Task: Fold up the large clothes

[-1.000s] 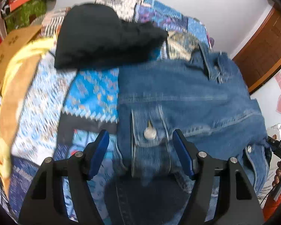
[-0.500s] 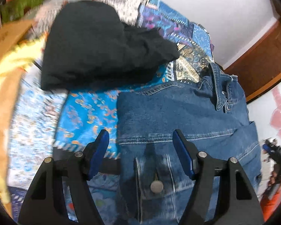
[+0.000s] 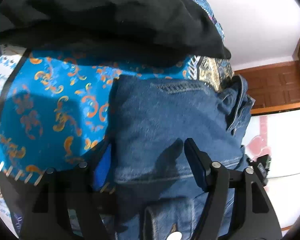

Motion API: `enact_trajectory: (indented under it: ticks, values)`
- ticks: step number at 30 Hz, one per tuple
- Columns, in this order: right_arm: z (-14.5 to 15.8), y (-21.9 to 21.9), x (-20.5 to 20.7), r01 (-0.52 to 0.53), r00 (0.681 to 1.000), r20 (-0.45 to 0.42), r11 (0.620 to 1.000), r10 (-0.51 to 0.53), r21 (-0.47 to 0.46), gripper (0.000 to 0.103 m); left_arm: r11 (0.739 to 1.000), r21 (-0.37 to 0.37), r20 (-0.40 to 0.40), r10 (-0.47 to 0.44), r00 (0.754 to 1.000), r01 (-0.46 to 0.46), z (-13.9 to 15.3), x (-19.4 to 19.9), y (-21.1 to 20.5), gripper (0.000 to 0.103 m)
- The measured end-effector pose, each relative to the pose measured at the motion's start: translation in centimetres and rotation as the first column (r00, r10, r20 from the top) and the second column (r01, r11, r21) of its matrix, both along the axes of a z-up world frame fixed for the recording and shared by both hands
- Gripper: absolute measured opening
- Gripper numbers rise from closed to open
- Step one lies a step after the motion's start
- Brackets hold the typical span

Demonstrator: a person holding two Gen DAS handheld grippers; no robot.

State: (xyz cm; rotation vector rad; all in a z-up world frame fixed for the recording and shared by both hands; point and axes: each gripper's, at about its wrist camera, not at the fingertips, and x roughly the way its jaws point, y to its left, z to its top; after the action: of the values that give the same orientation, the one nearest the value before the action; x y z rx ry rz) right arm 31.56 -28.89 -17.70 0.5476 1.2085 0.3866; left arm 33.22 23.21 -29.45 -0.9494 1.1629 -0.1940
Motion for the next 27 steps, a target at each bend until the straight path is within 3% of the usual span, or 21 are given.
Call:
enact_trajectory:
  ticks: [3,5,6,7,8,9,11,15,18,21,27]
  values:
    - [-0.6,0.1,0.6,0.015,1.000,-0.011,1.000,-0.015,0.027,0.061,1.000,0.017,0.031,0.012,0.999,-0.013,0.0,0.6,0.0,0.063]
    - [-0.5,-0.1,0.6,0.028,1.000,-0.007,0.999,-0.028,0.028,0.056,0.999,0.032,0.028,0.021,0.999,-0.022,-0.1,0.8,0.1,0.053]
    - [-0.4,-0.1,0.4,0.038,0.999,-0.009,0.999,-0.038,0.014,0.044,0.999,0.033,0.028,0.031,0.999,-0.032,0.0,0.7,0.1,0.050]
    - [-0.4,-0.2,0.3,0.042,0.999,-0.013,0.999,-0.042,0.006,0.032,0.998,0.048,0.024,0.030,0.999,-0.031,0.2,0.5,0.0,0.039]
    - [-0.3,-0.3,0.0,0.044,0.999,-0.019,0.999,-0.044,0.012,0.028,0.997,0.067,0.016,0.025,1.000,-0.026,0.1,0.5,0.1,0.029]
    - [-0.1,-0.4,-0.2,0.045,0.999,-0.025,0.999,-0.045,0.023,0.019,0.996,0.083,0.011,0.022,1.000,-0.022,0.4,0.4,0.0,0.025]
    - [0.8,-0.2,-0.6,0.045,0.999,-0.015,0.999,-0.045,-0.001,0.015,0.993,0.116,0.015,0.016,1.000,-0.018,1.3,0.2,-0.3,0.010]
    - [4.4,0.9,-1.6,0.029,0.997,0.067,0.996,-0.024,-0.081,0.014,0.955,0.296,0.080,-0.035,0.996,0.009,6.2,-0.1,-2.0,0.008]
    - [7.7,1.6,-2.0,0.006,0.991,0.131,0.995,0.007,-0.099,0.013,0.895,0.445,0.149,-0.093,0.985,0.017,10.9,-0.2,-4.2,0.007]
    - [11.1,2.6,-2.7,-0.016,0.976,0.214,0.989,0.048,-0.149,0.013,0.865,0.502,0.231,-0.118,0.966,-0.014,15.1,-0.4,-5.0,0.007]
    - [16.5,5.8,-2.7,-0.053,0.933,0.335,0.972,0.130,-0.228,0.012,0.843,0.526,0.368,-0.102,0.924,-0.117,22.0,-1.1,-5.1,0.007]
